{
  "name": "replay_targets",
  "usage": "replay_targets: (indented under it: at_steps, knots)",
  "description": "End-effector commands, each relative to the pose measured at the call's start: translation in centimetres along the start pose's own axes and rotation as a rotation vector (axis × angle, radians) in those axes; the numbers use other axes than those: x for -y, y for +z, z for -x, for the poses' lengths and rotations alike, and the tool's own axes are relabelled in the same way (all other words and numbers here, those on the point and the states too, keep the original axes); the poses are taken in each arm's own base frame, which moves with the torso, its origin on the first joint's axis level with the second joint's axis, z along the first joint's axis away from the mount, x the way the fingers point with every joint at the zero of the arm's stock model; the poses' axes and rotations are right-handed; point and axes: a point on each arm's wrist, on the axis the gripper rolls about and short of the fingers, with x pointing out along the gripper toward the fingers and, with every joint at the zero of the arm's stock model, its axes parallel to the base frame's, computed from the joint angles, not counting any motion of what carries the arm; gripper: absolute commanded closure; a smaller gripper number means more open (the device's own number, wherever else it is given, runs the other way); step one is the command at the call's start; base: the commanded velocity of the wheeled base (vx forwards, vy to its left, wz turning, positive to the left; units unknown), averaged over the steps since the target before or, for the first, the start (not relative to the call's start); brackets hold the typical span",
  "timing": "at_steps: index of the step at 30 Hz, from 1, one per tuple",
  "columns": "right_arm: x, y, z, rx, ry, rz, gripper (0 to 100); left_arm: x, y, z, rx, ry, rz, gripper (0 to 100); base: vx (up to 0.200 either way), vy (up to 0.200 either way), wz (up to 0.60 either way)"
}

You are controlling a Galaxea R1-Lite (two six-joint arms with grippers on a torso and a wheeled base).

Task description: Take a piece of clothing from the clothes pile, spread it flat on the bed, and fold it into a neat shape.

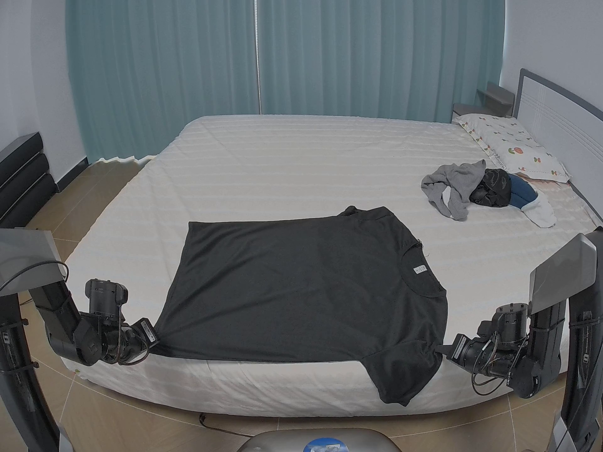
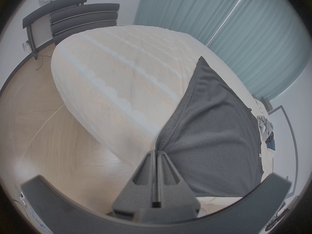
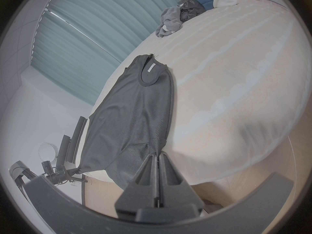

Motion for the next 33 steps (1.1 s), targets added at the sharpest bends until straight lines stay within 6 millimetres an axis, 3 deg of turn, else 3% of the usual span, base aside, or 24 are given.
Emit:
replay_targets:
  at_steps: [1, 9, 20, 21, 26, 33]
  knots:
    - [0.1, -0.2, 0.4, -0.010, -0.013, -0.002, 100, 0.0, 0.0, -0.1, -0.002, 0.002, 0.000, 100, 0.000, 0.000, 0.00]
    - [0.5, -0.8, 2.0, -0.038, -0.045, 0.038, 100, 0.0, 0.0, -0.1, -0.003, 0.003, 0.000, 100, 0.000, 0.000, 0.00]
    - [0.6, -0.9, 1.7, -0.042, -0.049, 0.056, 100, 0.0, 0.0, -0.1, 0.001, -0.004, 0.000, 100, 0.000, 0.000, 0.00]
    - [0.6, -0.8, 1.7, -0.038, -0.045, 0.056, 0, 0.0, 0.0, -0.1, 0.000, -0.003, 0.000, 0, 0.000, 0.000, 0.00]
    - [0.6, -0.1, 1.9, -0.006, -0.037, 0.053, 0, 0.1, 0.2, 0.1, 0.004, -0.018, 0.003, 0, 0.000, 0.000, 0.00]
    - [-0.5, 2.5, 3.8, 0.114, 0.006, 0.054, 0, 0.5, 1.1, 1.2, 0.050, -0.046, 0.011, 0, 0.000, 0.000, 0.00]
